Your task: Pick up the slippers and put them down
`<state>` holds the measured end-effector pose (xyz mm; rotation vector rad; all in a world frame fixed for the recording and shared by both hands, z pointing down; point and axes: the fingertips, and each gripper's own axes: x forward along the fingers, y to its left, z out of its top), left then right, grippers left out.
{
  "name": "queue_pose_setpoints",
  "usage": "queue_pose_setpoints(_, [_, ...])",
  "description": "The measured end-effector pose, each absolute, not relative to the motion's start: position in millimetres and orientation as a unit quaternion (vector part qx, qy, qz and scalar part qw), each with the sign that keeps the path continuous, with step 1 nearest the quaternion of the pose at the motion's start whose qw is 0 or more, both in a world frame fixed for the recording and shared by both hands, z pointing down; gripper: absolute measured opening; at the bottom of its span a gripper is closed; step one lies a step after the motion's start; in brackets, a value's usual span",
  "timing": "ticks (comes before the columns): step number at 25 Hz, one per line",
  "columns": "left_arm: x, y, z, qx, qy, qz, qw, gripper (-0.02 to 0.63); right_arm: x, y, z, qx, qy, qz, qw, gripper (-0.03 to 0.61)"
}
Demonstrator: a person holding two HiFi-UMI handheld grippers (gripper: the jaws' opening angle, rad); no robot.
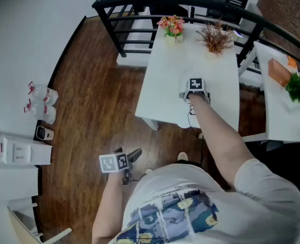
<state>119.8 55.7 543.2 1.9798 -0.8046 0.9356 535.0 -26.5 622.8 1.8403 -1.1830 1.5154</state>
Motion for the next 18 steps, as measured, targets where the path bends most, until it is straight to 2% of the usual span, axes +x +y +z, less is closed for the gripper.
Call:
queue_pose_setpoints(6, [118.0,61.5,545.9,0.766,-0.331,0.372,0.405,0.469,534.2,-24.5,660.4,0.660,-0.413,0.568,0.266,0.593])
queue_pose_setpoints(8, [122.8,60.8,548.8,0.765,-0.329,0.376,0.406,0.469,534.1,-23.1,663.6,0.659,-0.416,0.557,0.288,0.537])
queue_pose_setpoints(11, [136.9,49.5,548.9,0.773,-0.320,0.381,0.394,0.469,536.0,-25.8,661.0,0.665,-0.428,0.541,0.287,0.536])
queue_pose_setpoints(13, [142.8,42.7,544.8,0.782,-0.309,0.381,0.384,0.469,538.2,-22.5,658.0,0.669,-0.439,0.529,0.283,0.474])
queue_pose_setpoints(18, [122.7,42.3,543.7,0.789,-0.297,0.383,0.377,0.469,539.4,1.5,646.5,0.662,-0.475,0.493,0.304,0.450])
